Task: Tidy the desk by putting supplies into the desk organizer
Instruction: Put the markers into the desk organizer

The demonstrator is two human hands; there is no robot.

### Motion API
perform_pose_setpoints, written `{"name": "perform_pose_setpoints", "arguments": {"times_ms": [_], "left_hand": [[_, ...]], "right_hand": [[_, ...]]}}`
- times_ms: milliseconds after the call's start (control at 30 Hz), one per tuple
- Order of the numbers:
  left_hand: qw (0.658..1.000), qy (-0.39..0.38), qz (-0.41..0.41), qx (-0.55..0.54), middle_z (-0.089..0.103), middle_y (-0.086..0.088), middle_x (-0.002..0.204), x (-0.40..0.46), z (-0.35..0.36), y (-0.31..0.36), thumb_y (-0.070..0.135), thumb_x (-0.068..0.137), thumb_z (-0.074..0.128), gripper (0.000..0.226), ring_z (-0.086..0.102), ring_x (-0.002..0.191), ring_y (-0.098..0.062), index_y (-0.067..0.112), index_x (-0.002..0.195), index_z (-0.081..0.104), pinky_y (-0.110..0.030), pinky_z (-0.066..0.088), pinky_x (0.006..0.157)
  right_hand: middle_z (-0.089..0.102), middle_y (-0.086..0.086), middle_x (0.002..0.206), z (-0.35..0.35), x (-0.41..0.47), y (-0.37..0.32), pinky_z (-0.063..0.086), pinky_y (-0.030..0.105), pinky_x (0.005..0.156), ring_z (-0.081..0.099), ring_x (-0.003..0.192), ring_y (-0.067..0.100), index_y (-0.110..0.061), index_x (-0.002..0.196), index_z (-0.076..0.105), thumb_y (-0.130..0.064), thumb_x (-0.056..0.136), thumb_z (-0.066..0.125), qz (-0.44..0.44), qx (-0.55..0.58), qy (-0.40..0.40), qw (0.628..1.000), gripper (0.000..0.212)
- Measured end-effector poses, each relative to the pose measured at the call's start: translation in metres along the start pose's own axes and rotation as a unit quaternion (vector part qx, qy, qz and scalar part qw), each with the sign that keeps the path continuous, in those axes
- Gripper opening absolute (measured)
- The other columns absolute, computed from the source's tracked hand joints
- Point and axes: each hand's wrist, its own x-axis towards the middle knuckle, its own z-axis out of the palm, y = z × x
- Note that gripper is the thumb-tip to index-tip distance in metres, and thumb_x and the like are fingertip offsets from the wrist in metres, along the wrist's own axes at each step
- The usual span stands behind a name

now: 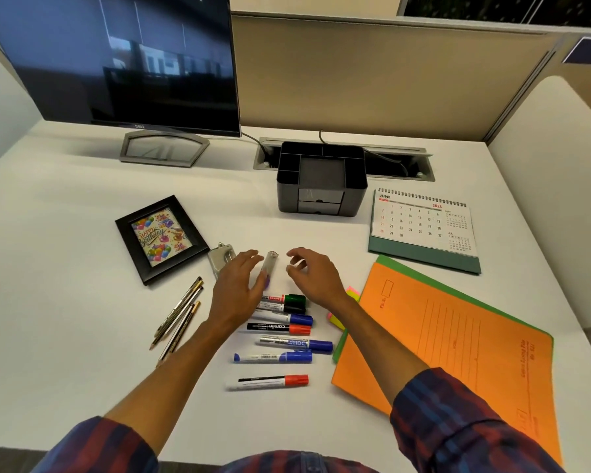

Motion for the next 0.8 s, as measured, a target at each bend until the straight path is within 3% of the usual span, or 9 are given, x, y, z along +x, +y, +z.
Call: {"name": "perform_pose_setpoints", "arguments": {"times_ms": [100, 233, 467, 667, 800], "left_hand": [[1.000, 0.004, 0.014, 0.022, 0.057, -0.009, 0.136, -0.014, -0.005, -0.005, 0.039, 0.090, 0.050, 0.048, 0.049, 0.129, -0.028, 0.012, 0.127, 0.061, -0.045, 0.038, 0.106], [0.999, 0.012, 0.022, 0.041, 0.059, -0.010, 0.134, -0.028, -0.008, -0.016, 0.032, 0.089, 0.049, 0.044, 0.052, 0.126, -0.028, 0.010, 0.126, 0.062, -0.044, 0.040, 0.104], [0.994, 0.007, 0.060, 0.090, 0.051, -0.011, 0.142, -0.050, -0.008, -0.034, 0.022, 0.094, 0.043, 0.044, 0.046, 0.133, -0.026, 0.010, 0.135, 0.055, -0.041, 0.039, 0.108], [0.993, -0.003, 0.075, 0.094, 0.050, -0.013, 0.143, -0.068, -0.005, -0.048, 0.001, 0.089, 0.058, 0.045, 0.045, 0.134, -0.029, 0.009, 0.133, 0.055, -0.045, 0.043, 0.106], [0.995, 0.001, 0.055, 0.083, 0.050, -0.010, 0.143, -0.079, -0.007, -0.056, 0.003, 0.092, 0.055, 0.044, 0.045, 0.134, -0.027, 0.010, 0.135, 0.053, -0.041, 0.037, 0.109]], "right_hand": [[0.066, -0.006, 0.111, 0.005, -0.005, -0.007, 0.054, 0.036, 0.085, 0.061, 0.091, 0.012, -0.026, 0.125, 0.059, -0.033, 0.090, 0.060, -0.015, -0.029, -0.021, 0.999, 0.036], [0.065, -0.002, 0.117, 0.012, -0.010, -0.018, 0.053, 0.037, 0.086, 0.063, 0.097, 0.017, -0.030, 0.135, 0.050, -0.040, 0.095, 0.053, -0.064, -0.110, -0.036, 0.991, 0.042], [0.060, 0.006, 0.131, 0.026, -0.009, -0.031, 0.053, 0.039, 0.080, 0.063, 0.103, 0.027, -0.030, 0.141, 0.043, -0.047, 0.102, 0.031, -0.166, -0.281, -0.072, 0.943, 0.045], [0.060, 0.008, 0.123, 0.029, -0.008, -0.037, 0.052, 0.038, 0.078, 0.063, 0.098, 0.027, -0.025, 0.132, 0.050, -0.045, 0.099, 0.042, -0.157, -0.301, -0.068, 0.938, 0.039], [0.062, 0.007, 0.115, 0.026, -0.009, -0.035, 0.047, 0.035, 0.075, 0.062, 0.096, 0.027, -0.026, 0.125, 0.051, -0.042, 0.095, 0.053, -0.139, -0.296, -0.064, 0.943, 0.035]]}}
